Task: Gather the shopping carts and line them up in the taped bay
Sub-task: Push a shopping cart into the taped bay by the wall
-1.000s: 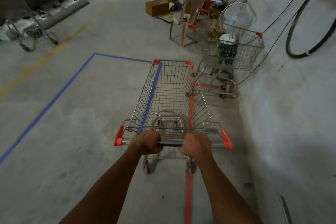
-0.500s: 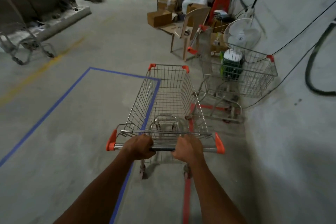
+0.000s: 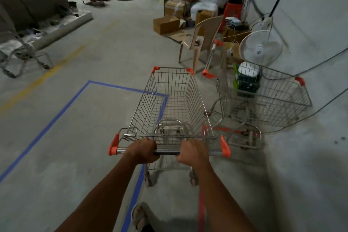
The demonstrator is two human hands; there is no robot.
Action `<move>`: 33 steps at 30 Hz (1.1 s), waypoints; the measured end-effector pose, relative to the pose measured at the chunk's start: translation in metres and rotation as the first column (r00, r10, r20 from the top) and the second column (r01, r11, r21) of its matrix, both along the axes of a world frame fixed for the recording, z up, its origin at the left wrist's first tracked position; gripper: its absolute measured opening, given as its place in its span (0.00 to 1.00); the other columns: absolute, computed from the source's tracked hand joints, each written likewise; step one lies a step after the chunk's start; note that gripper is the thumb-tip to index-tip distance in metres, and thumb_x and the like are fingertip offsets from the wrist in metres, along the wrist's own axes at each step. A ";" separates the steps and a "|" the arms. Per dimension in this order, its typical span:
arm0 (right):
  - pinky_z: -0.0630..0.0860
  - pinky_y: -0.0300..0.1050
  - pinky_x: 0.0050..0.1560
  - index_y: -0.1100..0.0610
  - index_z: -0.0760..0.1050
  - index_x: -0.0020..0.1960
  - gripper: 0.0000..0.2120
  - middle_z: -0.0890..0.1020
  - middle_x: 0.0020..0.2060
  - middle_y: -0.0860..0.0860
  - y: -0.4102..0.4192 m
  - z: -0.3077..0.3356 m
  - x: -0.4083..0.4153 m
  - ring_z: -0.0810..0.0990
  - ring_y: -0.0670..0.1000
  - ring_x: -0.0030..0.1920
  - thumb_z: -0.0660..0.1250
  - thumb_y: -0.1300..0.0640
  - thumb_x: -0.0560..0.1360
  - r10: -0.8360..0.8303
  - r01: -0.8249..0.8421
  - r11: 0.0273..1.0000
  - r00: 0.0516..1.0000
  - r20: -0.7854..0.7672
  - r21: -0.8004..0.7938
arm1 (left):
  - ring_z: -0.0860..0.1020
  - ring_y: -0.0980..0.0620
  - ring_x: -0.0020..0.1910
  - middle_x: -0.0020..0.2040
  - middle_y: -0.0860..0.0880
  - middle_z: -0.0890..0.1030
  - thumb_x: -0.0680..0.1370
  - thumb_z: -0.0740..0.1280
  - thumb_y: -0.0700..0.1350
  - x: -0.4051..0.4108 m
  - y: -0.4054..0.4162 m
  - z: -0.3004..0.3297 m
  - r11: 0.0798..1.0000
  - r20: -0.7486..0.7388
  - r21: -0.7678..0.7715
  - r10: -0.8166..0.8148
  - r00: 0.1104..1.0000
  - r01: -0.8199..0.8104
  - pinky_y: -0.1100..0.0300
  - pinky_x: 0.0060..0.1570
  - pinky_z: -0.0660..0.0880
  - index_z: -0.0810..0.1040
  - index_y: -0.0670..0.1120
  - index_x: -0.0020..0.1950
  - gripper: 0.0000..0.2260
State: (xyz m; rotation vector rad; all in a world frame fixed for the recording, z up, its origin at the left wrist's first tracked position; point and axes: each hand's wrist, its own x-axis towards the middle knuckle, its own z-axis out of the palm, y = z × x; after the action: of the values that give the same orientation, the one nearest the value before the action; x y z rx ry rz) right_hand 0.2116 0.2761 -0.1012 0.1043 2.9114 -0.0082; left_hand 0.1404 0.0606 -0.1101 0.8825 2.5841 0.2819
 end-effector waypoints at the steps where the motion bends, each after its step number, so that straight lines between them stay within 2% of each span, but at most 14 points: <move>1: 0.72 0.45 0.34 0.50 0.76 0.40 0.16 0.77 0.31 0.46 -0.001 0.001 -0.018 0.75 0.48 0.31 0.68 0.37 0.73 -0.003 0.003 1.000 1.000 0.005 0.002 | 0.78 0.61 0.36 0.36 0.59 0.77 0.76 0.68 0.54 -0.018 0.000 0.001 1.000 0.000 0.009 -0.005 1.000 0.005 0.61 0.42 0.80 0.71 0.60 0.39 0.08; 5: 0.77 0.47 0.40 0.51 0.76 0.41 0.17 0.77 0.32 0.47 -0.009 0.008 -0.090 0.78 0.50 0.33 0.68 0.37 0.73 -0.037 0.037 0.999 0.999 0.025 -0.010 | 0.79 0.60 0.35 0.34 0.57 0.77 0.74 0.68 0.54 -0.098 -0.005 0.003 1.000 0.008 -0.005 -0.030 1.000 0.030 0.62 0.39 0.80 0.73 0.57 0.39 0.07; 10: 0.81 0.46 0.43 0.53 0.81 0.42 0.13 0.79 0.32 0.48 -0.017 0.021 -0.174 0.81 0.51 0.35 0.67 0.44 0.72 -0.061 0.063 0.997 0.998 0.034 -0.035 | 0.79 0.56 0.33 0.32 0.56 0.75 0.73 0.66 0.54 -0.194 -0.008 0.006 0.998 -0.005 -0.016 -0.062 0.998 0.062 0.64 0.34 0.75 0.77 0.52 0.38 0.08; 14: 0.82 0.46 0.43 0.53 0.80 0.40 0.11 0.79 0.31 0.48 -0.018 0.020 -0.239 0.81 0.52 0.35 0.67 0.45 0.71 -0.109 0.111 0.993 0.993 0.044 -0.038 | 0.75 0.61 0.32 0.33 0.58 0.75 0.76 0.67 0.51 -0.261 -0.005 0.010 0.995 0.023 -0.011 -0.099 0.995 0.100 0.66 0.35 0.72 0.71 0.56 0.36 0.10; 20: 0.75 0.43 0.37 0.54 0.82 0.41 0.15 0.81 0.32 0.50 -0.008 0.011 -0.323 0.81 0.53 0.34 0.69 0.42 0.71 -0.154 0.154 0.988 0.988 0.011 -0.024 | 0.76 0.61 0.32 0.33 0.56 0.76 0.75 0.66 0.53 -0.350 0.008 0.007 0.994 0.004 -0.036 -0.101 0.995 0.101 0.66 0.33 0.71 0.74 0.54 0.37 0.07; 23: 0.77 0.43 0.37 0.53 0.80 0.41 0.16 0.79 0.31 0.48 0.003 0.008 -0.365 0.78 0.51 0.32 0.69 0.40 0.72 -0.160 0.160 0.987 0.987 0.003 -0.030 | 0.76 0.62 0.33 0.34 0.57 0.76 0.76 0.67 0.52 -0.394 0.020 0.008 0.993 -0.008 -0.027 -0.111 0.994 0.111 0.67 0.34 0.70 0.73 0.55 0.38 0.08; 27: 0.76 0.44 0.39 0.53 0.80 0.42 0.16 0.81 0.34 0.49 0.020 0.009 -0.423 0.77 0.52 0.33 0.69 0.40 0.71 -0.168 0.166 0.984 0.986 -0.027 -0.058 | 0.76 0.61 0.32 0.33 0.57 0.76 0.75 0.68 0.52 -0.451 0.037 0.010 0.996 -0.021 -0.013 -0.088 0.996 0.088 0.67 0.34 0.72 0.71 0.56 0.35 0.10; 29: 0.76 0.43 0.36 0.53 0.80 0.41 0.15 0.79 0.32 0.49 0.031 0.008 -0.453 0.77 0.52 0.32 0.69 0.40 0.71 -0.155 0.154 0.987 0.988 -0.009 -0.051 | 0.76 0.61 0.32 0.32 0.57 0.76 0.75 0.68 0.51 -0.481 0.047 0.012 0.997 -0.011 -0.009 -0.077 0.997 0.077 0.66 0.34 0.74 0.70 0.56 0.35 0.11; 33: 0.69 0.41 0.32 0.53 0.79 0.41 0.12 0.77 0.30 0.47 0.056 0.004 -0.514 0.74 0.49 0.29 0.70 0.43 0.72 -0.130 0.132 0.989 0.991 0.024 -0.073 | 0.76 0.61 0.31 0.32 0.56 0.76 0.76 0.68 0.51 -0.538 0.069 0.012 0.998 0.000 -0.026 -0.058 0.998 0.058 0.66 0.35 0.74 0.70 0.56 0.36 0.11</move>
State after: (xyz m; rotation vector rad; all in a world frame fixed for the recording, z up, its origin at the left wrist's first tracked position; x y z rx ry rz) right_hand -0.3023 0.3321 -0.0968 0.2812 2.8754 -0.1363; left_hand -0.3974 0.1293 -0.0977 0.9465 2.5523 0.2305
